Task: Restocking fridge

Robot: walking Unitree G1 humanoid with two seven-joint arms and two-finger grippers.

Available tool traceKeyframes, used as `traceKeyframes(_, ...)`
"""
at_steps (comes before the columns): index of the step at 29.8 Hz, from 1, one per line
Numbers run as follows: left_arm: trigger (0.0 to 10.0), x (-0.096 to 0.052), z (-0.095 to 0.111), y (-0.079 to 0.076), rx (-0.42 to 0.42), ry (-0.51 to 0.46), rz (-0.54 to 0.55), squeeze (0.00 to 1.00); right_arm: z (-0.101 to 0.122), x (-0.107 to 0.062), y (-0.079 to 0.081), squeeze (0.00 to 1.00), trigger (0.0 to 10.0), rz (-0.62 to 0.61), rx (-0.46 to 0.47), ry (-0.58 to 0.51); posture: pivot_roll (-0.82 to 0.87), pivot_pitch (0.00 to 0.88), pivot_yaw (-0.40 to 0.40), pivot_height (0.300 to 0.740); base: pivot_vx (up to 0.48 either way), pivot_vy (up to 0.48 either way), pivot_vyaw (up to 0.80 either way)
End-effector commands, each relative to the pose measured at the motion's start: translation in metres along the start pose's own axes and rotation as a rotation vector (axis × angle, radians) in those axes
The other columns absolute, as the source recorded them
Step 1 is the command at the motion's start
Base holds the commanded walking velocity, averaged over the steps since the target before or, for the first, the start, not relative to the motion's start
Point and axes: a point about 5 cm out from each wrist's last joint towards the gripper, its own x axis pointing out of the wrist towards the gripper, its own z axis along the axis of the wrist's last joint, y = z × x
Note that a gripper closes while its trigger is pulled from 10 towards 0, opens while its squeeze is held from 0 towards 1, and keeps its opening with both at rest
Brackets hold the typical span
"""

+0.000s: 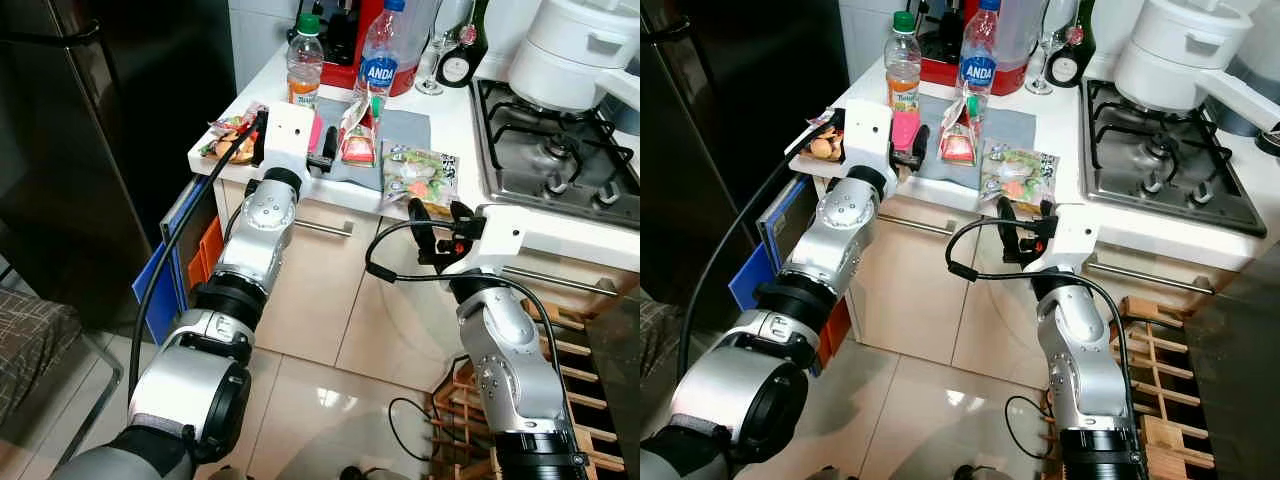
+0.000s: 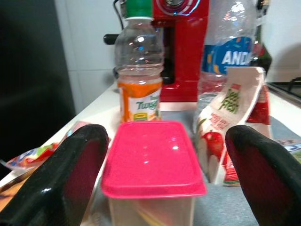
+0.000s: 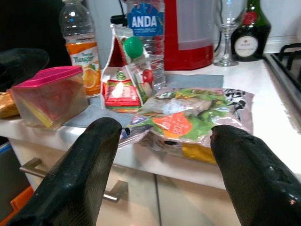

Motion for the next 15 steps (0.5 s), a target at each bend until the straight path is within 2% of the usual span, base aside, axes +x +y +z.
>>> traceKeyframes(1,10.0,-0.0006,-0.0028,0.0018,0.002,0.018,0.020,0.00,0.0022,-0.0027,-0.0013,0.00,10.0,0.009,0.005,0.000,-0.09,0.000,-0.064,0.740,0.000,0.000,0.00)
traceKeyframes(6,10.0,-0.0001,0.0065,0.0029,0.020,-0.031,0.037,0.00,0.0014,-0.0030,-0.0013,0.00,10.0,0.014,0.004,0.006,-0.09,0.000,-0.064,0.740,0.000,0.000,0.00)
traceKeyframes(11,10.0,-0.0004,0.0043,0.0005,0.015,-0.015,0.035,0.00,0.0004,-0.0027,-0.0007,0.00,10.0,0.019,0.005,0.011,-0.09,0.000,-0.067,0.740,0.000,0.000,0.00)
traceKeyframes(15,10.0,-0.0007,-0.0023,-0.0026,-0.019,0.028,0.029,0.00,-0.0002,-0.0028,-0.0012,0.00,10.0,0.018,0.004,0.016,-0.09,0.000,-0.067,0.740,0.000,0.000,0.00)
